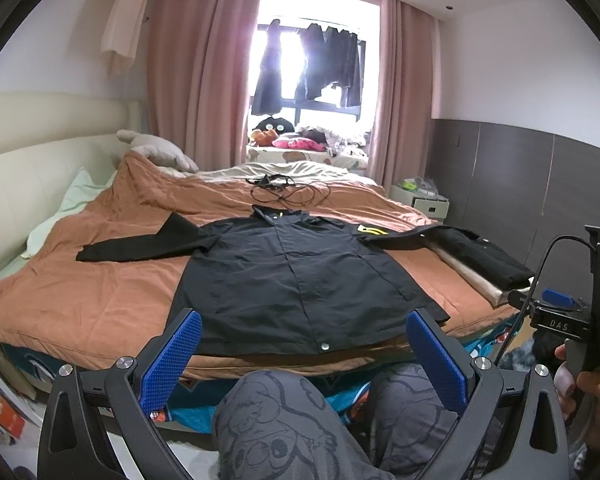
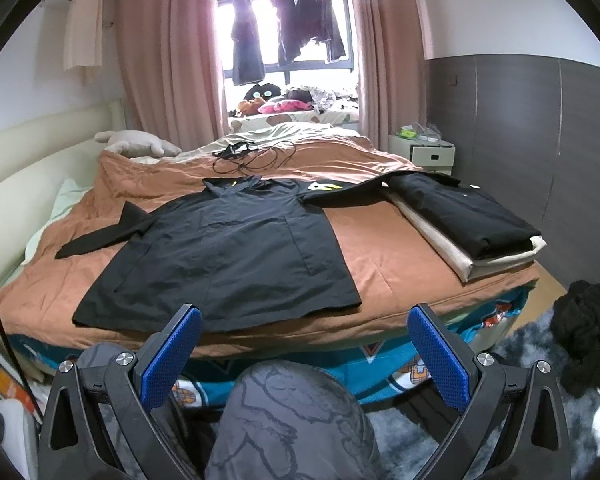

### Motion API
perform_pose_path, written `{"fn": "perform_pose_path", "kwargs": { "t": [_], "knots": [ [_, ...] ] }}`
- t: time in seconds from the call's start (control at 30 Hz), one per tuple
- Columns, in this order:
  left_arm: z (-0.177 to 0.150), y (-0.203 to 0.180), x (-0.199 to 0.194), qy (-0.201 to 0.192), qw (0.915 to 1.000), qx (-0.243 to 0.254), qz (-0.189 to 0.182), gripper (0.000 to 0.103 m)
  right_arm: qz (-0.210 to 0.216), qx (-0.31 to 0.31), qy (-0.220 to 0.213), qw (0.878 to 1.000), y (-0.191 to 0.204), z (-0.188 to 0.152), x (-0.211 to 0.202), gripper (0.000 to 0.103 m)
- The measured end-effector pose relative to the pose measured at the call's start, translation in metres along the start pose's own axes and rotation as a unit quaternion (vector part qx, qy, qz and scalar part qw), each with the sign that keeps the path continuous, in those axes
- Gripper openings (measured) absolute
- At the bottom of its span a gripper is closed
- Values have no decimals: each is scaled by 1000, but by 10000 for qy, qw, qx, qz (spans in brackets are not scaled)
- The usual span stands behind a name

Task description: Fold large clothes

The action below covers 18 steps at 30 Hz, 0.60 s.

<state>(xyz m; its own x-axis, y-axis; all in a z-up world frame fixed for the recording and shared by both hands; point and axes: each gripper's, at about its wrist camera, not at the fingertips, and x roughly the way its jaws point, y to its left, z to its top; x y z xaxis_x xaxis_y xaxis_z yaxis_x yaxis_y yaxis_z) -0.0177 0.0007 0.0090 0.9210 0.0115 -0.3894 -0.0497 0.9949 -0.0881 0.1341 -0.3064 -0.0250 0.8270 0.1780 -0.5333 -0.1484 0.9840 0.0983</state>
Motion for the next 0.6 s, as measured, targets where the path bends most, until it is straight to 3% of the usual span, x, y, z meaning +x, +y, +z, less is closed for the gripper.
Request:
{"fn": "perform_pose_path", "kwargs": {
  "t": [0.6],
  "knots": [
    [4, 11, 2, 11, 9999, -115, -13, 102, 79, 109, 14, 9999, 11, 5, 2, 103]
  ]
}}
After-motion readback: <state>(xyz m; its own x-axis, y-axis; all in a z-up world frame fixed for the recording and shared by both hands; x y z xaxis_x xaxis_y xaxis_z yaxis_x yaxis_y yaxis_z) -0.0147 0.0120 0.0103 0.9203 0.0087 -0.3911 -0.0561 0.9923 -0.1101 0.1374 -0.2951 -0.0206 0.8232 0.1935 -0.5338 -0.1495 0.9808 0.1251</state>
